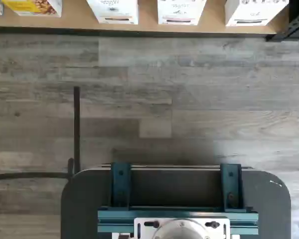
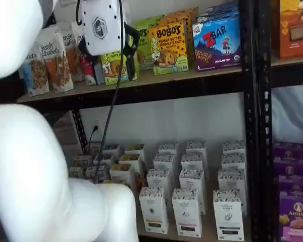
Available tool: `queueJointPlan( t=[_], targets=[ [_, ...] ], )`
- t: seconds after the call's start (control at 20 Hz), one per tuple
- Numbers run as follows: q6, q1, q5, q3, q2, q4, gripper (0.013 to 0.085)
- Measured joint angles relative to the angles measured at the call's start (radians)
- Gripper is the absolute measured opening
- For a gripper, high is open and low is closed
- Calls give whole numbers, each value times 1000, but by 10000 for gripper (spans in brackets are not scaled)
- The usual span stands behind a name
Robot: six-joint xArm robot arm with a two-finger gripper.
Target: Pick up the white box with a yellow strip in the middle, on the bottom shelf, the fourth box from the left
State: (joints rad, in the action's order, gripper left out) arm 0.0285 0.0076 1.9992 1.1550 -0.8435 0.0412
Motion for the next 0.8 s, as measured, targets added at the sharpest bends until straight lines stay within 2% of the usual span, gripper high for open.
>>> queueJointPlan(
  t=[0.05,0.1,0.15,0.2,0.45,0.8],
  targets=[
    [-4,-9,5,2,3,10,850],
    [-27,-65,33,13,17,70,850],
    [-41,-96,50,19,26,105,850],
    [-47,-106,56,21,29,118,850],
    [-56,-108,47,16,28,114,850],
    [-84,-117,-13,-25,21,84,850]
  ],
)
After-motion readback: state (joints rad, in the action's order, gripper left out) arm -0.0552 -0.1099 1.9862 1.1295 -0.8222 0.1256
